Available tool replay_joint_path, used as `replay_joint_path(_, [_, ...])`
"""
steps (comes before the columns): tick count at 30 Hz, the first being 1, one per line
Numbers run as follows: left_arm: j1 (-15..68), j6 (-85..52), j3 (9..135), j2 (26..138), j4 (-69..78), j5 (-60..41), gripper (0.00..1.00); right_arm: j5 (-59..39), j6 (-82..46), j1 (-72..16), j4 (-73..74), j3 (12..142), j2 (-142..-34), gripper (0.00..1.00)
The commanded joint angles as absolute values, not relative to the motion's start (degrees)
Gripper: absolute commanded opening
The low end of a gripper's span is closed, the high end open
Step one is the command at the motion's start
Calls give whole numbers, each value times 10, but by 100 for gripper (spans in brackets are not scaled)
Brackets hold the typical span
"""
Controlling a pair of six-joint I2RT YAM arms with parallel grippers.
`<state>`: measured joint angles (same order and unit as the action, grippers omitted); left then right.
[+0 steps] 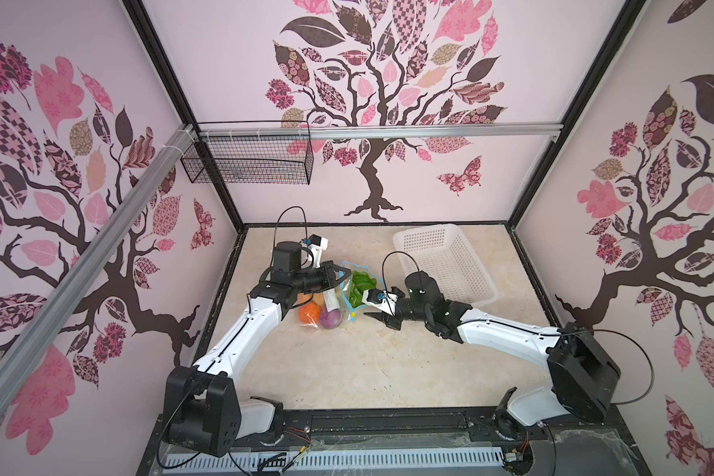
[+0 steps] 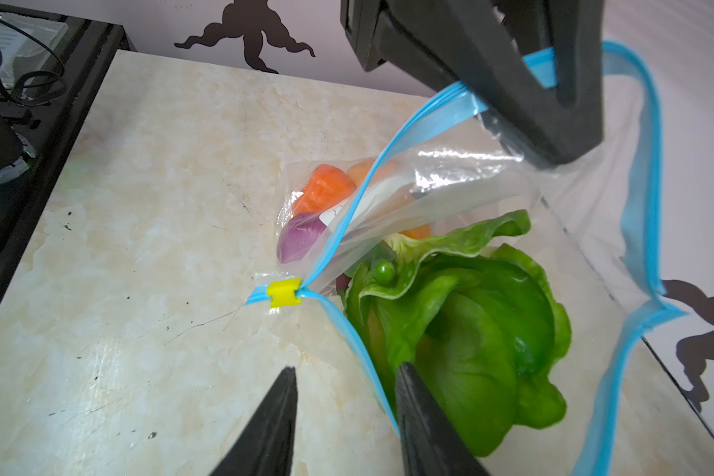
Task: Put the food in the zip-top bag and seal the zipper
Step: 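Move the right gripper to the bag's zipper edge near the yellow slider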
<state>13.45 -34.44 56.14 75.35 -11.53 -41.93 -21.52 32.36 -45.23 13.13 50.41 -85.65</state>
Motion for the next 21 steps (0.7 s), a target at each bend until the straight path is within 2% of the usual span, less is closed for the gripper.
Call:
replay_joint_path(1, [135, -337, 570, 759, -116, -428, 0, -216, 330, -458, 145, 528, -887, 35])
replay_joint_path(6, [135, -336, 570, 753, -116, -427, 0, -214, 327, -461, 148, 539, -905, 21])
replay_joint_path(10, [135, -337, 570, 751, -114, -426, 0, -217, 319, -462, 158, 537, -901, 1])
replay_joint_path(15, [135, -339, 569, 750, -108, -432, 0, -206, 306, -463, 179, 525, -882, 0])
replay_joint_path(16, [135, -340, 569, 750, -108, -432, 0, -198, 308, -463, 187, 518, -876, 5])
replay_joint_path(18, [135, -340, 569, 749, -108, -432, 0, -179, 314, -464, 205, 505, -871, 27])
replay_joint_path(19, [135, -340, 569, 751, -108, -433, 0, -173, 321, -464, 209, 500, -870, 34])
replay_joint_path(21, [135, -340, 569, 751, -108, -433, 0, -159, 335, -464, 211, 500, -874, 39])
